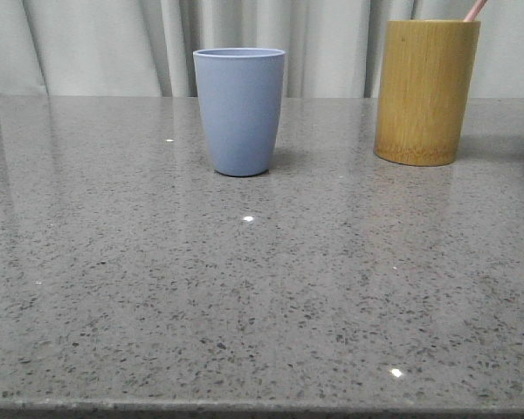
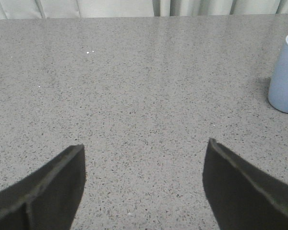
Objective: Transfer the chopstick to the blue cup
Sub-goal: 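Grasp the pink chopstick top with the right gripper and pull it upward, then carry the pink chopstick over the blue cup and lower it inside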
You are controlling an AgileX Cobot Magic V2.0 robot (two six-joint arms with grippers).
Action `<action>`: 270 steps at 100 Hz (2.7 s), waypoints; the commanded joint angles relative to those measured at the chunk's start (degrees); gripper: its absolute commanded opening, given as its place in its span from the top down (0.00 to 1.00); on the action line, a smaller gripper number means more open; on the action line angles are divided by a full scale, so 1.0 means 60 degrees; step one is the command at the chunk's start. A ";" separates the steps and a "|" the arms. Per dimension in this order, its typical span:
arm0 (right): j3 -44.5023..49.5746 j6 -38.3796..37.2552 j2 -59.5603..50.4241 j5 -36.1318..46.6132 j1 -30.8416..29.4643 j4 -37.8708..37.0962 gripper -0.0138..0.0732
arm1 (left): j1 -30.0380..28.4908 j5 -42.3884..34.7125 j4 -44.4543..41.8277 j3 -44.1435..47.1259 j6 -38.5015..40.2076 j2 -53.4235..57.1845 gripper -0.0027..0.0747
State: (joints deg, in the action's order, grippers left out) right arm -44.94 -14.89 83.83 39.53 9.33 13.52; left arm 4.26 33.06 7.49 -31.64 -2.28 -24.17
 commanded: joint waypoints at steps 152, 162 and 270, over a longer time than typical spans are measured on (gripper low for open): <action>-0.0762 -0.0294 -0.0184 0.0338 -0.0028 -0.0539 0.62 | -0.0024 -0.0752 0.0044 -0.0250 0.0028 -0.0052 0.33; -0.0762 -0.0294 -0.0184 0.0329 -0.0028 -0.0539 0.72 | -0.0024 -0.0752 0.0044 -0.0250 0.0028 -0.0052 0.33; -0.5526 -0.0381 -0.1435 -0.5147 0.0325 -0.2476 0.91 | -0.0024 -0.0752 0.0044 -0.0250 0.0028 -0.0052 0.33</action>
State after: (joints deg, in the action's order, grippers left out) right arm -73.40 -17.11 77.64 9.25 10.22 -0.42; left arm 4.26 33.06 7.49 -31.64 -2.28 -24.17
